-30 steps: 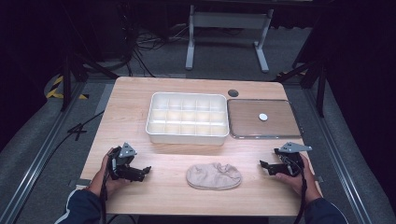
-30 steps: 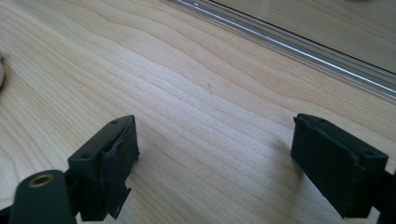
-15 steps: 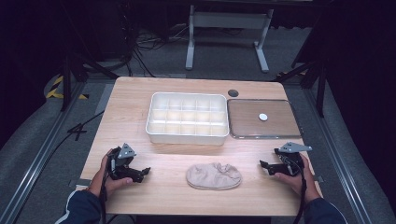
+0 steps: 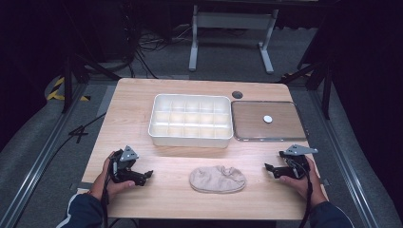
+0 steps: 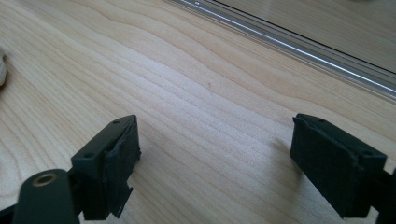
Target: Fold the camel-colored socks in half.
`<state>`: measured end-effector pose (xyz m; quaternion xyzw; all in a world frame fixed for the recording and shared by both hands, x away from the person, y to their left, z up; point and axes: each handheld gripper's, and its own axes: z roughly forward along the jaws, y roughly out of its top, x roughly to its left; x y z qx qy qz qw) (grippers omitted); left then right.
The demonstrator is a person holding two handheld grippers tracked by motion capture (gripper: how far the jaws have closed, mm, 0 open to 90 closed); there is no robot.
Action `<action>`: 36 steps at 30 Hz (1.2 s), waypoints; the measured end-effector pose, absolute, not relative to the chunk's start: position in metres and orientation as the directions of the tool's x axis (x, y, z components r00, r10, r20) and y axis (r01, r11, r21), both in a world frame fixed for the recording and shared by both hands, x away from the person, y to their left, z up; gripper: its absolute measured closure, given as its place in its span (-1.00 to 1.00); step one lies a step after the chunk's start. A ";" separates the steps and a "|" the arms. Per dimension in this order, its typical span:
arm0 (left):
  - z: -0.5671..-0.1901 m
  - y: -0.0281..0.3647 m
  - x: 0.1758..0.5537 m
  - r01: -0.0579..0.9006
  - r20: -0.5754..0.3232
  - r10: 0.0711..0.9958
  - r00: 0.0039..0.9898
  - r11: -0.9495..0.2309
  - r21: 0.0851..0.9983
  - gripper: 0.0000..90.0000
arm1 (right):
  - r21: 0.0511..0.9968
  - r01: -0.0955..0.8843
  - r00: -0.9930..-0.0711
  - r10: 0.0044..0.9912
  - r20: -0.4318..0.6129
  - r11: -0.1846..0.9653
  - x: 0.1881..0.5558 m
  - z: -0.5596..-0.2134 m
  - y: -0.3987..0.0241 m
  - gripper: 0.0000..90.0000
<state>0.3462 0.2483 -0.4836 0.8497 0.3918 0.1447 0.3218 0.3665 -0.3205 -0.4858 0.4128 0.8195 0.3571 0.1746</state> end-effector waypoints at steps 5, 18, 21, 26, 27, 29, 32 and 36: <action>-0.484 0.248 0.346 0.573 -0.008 0.759 0.651 -0.484 0.661 -0.99 | 0.723 0.554 -0.605 0.796 0.009 0.412 0.366 -0.483 -0.321 -0.42; -0.484 0.248 0.346 0.572 -0.007 0.758 0.652 -0.486 0.661 -0.99 | 0.744 0.536 -0.615 0.789 0.020 0.399 0.363 -0.476 -0.320 -0.05; -0.484 0.248 0.346 0.572 -0.007 0.759 0.651 -0.485 0.661 -0.99 | 0.761 0.523 -0.621 0.784 0.031 0.384 0.361 -0.471 -0.318 0.04; -0.484 0.248 0.346 0.575 -0.010 0.761 0.649 -0.482 0.661 -0.99 | 0.783 0.482 -0.653 0.757 0.021 0.394 0.356 -0.463 -0.308 0.26; -0.484 0.248 0.346 0.576 -0.010 0.761 0.648 -0.481 0.661 -0.99 | 0.789 0.474 -0.658 0.753 0.022 0.391 0.355 -0.461 -0.305 0.31; -0.484 0.248 0.346 0.575 -0.008 0.761 0.648 -0.483 0.660 -0.99 | 0.804 0.453 -0.679 0.734 0.030 0.386 0.352 -0.456 -0.300 0.44; -0.481 0.247 0.345 0.573 -0.009 0.751 0.660 -0.495 0.653 -0.91 | 0.818 0.425 -0.705 0.709 0.029 0.388 0.348 -0.451 -0.291 0.59; -0.478 0.247 0.344 0.568 -0.006 0.749 0.662 -0.496 0.657 -0.68 | 0.829 0.388 -0.746 0.666 0.026 0.402 0.341 -0.446 -0.275 0.74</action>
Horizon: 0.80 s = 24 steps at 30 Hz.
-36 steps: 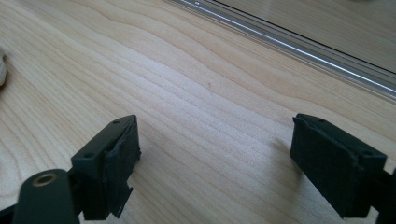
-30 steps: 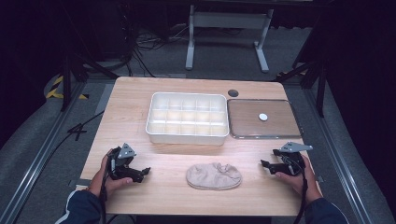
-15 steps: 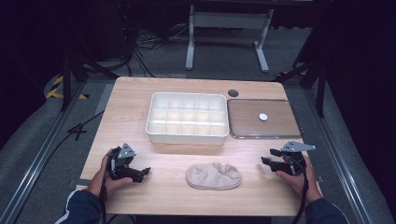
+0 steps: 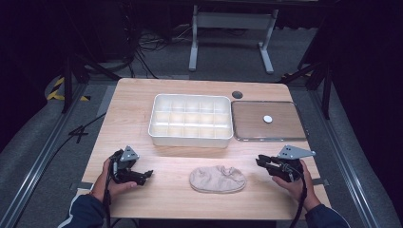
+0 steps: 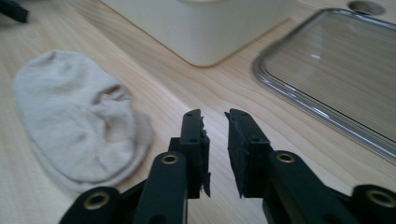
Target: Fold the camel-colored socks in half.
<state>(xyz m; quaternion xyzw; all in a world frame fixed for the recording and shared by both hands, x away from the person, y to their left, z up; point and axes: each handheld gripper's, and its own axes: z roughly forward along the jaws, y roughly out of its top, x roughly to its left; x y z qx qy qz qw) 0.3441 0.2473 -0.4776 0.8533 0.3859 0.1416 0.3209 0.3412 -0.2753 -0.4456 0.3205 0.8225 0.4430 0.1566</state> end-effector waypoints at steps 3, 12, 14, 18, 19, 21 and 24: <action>-0.476 0.246 0.343 0.578 -0.019 0.750 0.661 -0.493 0.651 -0.52 | 0.832 0.363 -0.772 0.635 0.017 0.420 0.337 -0.444 -0.261 0.83; -0.461 0.220 0.339 0.542 -0.077 0.714 0.696 -0.452 0.709 -0.26 | 0.814 0.290 -0.863 0.506 -0.005 0.503 0.327 -0.449 -0.203 0.97; -0.457 0.207 0.336 0.524 -0.094 0.688 0.720 -0.451 0.723 -0.25 | 0.804 0.278 -0.879 0.478 -0.008 0.526 0.325 -0.452 -0.190 0.98; -0.453 0.180 0.334 0.492 -0.109 0.643 0.758 -0.455 0.742 -0.24 | 0.776 0.252 -0.905 0.425 -0.023 0.578 0.322 -0.462 -0.166 0.98; -0.452 0.172 0.334 0.484 -0.112 0.627 0.771 -0.462 0.744 -0.23 | 0.769 0.254 -0.906 0.422 -0.023 0.586 0.321 -0.464 -0.162 0.98; -0.453 0.158 0.334 0.473 -0.113 0.605 0.788 -0.477 0.741 -0.23 | 0.757 0.257 -0.912 0.411 -0.016 0.600 0.322 -0.470 -0.154 0.99; -0.456 0.138 0.335 0.454 -0.095 0.578 0.811 -0.518 0.725 -0.23 | 0.743 0.252 -0.916 0.400 -0.023 0.620 0.321 -0.477 -0.146 0.99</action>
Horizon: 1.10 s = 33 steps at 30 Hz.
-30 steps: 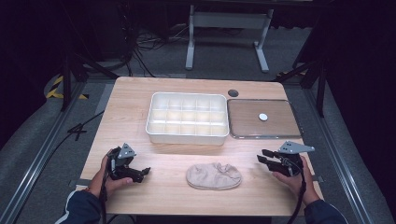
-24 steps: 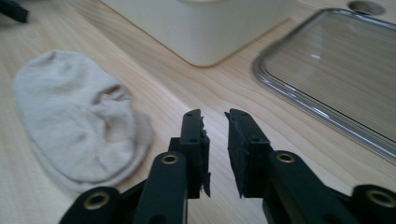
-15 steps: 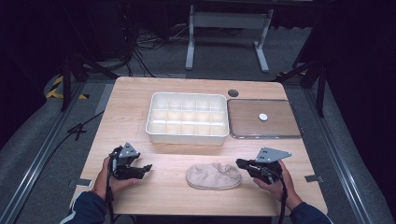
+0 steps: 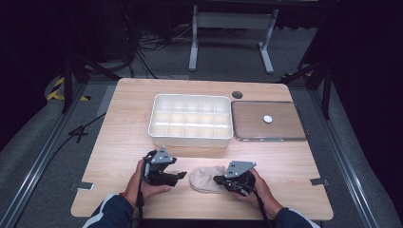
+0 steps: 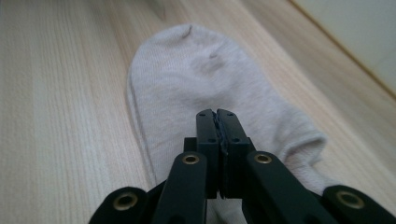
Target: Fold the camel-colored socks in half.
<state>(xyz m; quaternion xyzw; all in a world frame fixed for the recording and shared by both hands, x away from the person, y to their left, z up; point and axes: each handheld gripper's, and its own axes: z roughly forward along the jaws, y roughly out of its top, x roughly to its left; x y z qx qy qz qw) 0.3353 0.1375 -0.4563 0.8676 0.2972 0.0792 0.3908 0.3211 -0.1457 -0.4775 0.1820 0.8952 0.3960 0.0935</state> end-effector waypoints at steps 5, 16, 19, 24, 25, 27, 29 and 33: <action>-0.459 0.117 0.340 0.460 -0.117 0.558 0.822 -0.529 0.713 -0.25 | 0.754 0.236 -0.920 0.391 -0.030 0.613 0.321 -0.479 -0.146 0.99; -0.474 0.085 0.342 0.434 -0.058 0.526 0.849 -0.629 0.645 -0.26 | 0.755 0.233 -0.920 0.391 -0.034 0.613 0.320 -0.480 -0.146 0.99; -0.472 0.083 0.341 0.433 -0.053 0.522 0.852 -0.644 0.630 -0.23 | 0.754 0.232 -0.920 0.391 -0.035 0.615 0.320 -0.480 -0.146 0.99; -0.468 0.079 0.339 0.418 -0.062 0.488 0.871 -0.666 0.618 0.21 | 0.752 0.233 -0.922 0.386 -0.030 0.617 0.321 -0.480 -0.146 0.99; -0.468 0.079 0.339 0.411 -0.067 0.474 0.878 -0.672 0.616 0.21 | 0.752 0.233 -0.922 0.386 -0.030 0.617 0.321 -0.480 -0.146 0.99; -0.468 0.079 0.339 0.413 -0.096 0.456 0.885 -0.669 0.618 0.50 | 0.750 0.237 -0.921 0.388 -0.028 0.618 0.321 -0.480 -0.146 0.99; -0.469 0.080 0.340 0.427 -0.139 0.446 0.884 -0.650 0.628 0.78 | 0.746 0.234 -0.921 0.388 -0.035 0.623 0.321 -0.479 -0.145 0.99; -0.468 0.084 0.340 0.430 -0.116 0.466 0.877 -0.654 0.622 0.78 | 0.745 0.237 -0.918 0.395 -0.039 0.624 0.321 -0.479 -0.145 0.99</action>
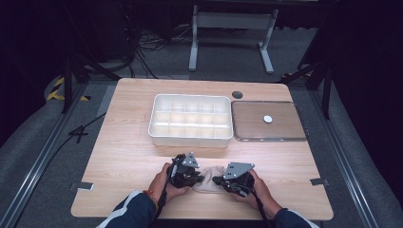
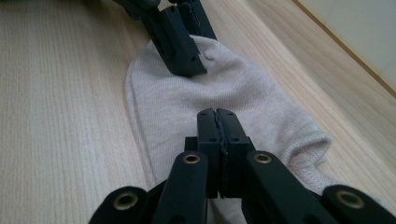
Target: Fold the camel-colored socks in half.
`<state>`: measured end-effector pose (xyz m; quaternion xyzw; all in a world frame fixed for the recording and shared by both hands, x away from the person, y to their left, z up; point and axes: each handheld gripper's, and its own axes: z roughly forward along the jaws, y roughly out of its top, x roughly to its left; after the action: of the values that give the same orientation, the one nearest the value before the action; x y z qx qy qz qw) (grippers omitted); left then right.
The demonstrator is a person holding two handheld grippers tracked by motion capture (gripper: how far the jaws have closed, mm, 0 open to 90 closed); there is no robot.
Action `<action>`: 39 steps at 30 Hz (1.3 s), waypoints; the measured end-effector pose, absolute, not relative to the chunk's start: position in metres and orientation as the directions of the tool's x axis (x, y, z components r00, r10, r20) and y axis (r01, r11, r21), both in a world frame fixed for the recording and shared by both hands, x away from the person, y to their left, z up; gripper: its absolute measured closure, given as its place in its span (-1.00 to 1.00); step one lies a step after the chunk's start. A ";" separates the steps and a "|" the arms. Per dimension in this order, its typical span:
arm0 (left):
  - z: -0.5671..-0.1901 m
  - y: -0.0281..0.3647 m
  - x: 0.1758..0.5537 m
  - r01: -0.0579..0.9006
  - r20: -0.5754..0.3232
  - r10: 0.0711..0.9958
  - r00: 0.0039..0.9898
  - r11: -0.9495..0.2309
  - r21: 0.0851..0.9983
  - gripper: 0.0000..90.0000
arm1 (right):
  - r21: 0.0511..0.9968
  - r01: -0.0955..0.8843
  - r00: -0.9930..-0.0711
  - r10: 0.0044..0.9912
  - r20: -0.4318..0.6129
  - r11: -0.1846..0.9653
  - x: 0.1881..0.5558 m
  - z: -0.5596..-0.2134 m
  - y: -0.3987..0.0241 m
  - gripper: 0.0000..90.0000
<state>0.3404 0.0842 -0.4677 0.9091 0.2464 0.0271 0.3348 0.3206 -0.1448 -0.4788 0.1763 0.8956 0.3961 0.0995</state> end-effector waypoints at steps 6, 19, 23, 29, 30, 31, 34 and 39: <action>-0.464 0.089 0.338 0.433 -0.099 0.485 0.869 -0.649 0.626 0.81 | 0.740 0.248 -0.907 0.418 -0.049 0.625 0.322 -0.478 -0.142 1.00; -0.449 0.092 0.336 0.393 -0.098 0.462 0.881 -0.601 0.696 0.81 | 0.731 0.280 -0.889 0.455 -0.047 0.622 0.331 -0.477 -0.130 1.00; -0.447 0.089 0.335 0.358 -0.077 0.435 0.897 -0.614 0.704 0.81 | 0.729 0.276 -0.886 0.459 -0.058 0.626 0.335 -0.477 -0.127 1.00; -0.446 0.087 0.337 0.353 -0.066 0.451 0.890 -0.591 0.726 0.81 | 0.732 0.280 -0.884 0.464 -0.056 0.621 0.339 -0.477 -0.121 1.00; -0.446 0.087 0.337 0.353 -0.066 0.451 0.890 -0.591 0.726 0.81 | 0.732 0.281 -0.884 0.465 -0.055 0.620 0.339 -0.477 -0.120 1.00; -0.445 0.087 0.339 0.355 -0.066 0.455 0.888 -0.586 0.728 0.81 | 0.732 0.281 -0.883 0.466 -0.055 0.621 0.339 -0.477 -0.120 1.00; -0.444 0.087 0.341 0.363 -0.071 0.470 0.880 -0.567 0.740 0.81 | 0.734 0.280 -0.882 0.468 -0.057 0.618 0.340 -0.478 -0.119 0.99; -0.444 0.087 0.343 0.370 -0.081 0.465 0.881 -0.573 0.732 0.81 | 0.743 0.283 -0.886 0.461 -0.039 0.606 0.341 -0.472 -0.127 0.75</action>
<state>0.3430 0.0869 -0.4445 0.8847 0.2359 0.0601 0.3976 0.3412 -0.1273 -0.4723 0.2094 0.8890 0.3911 0.1138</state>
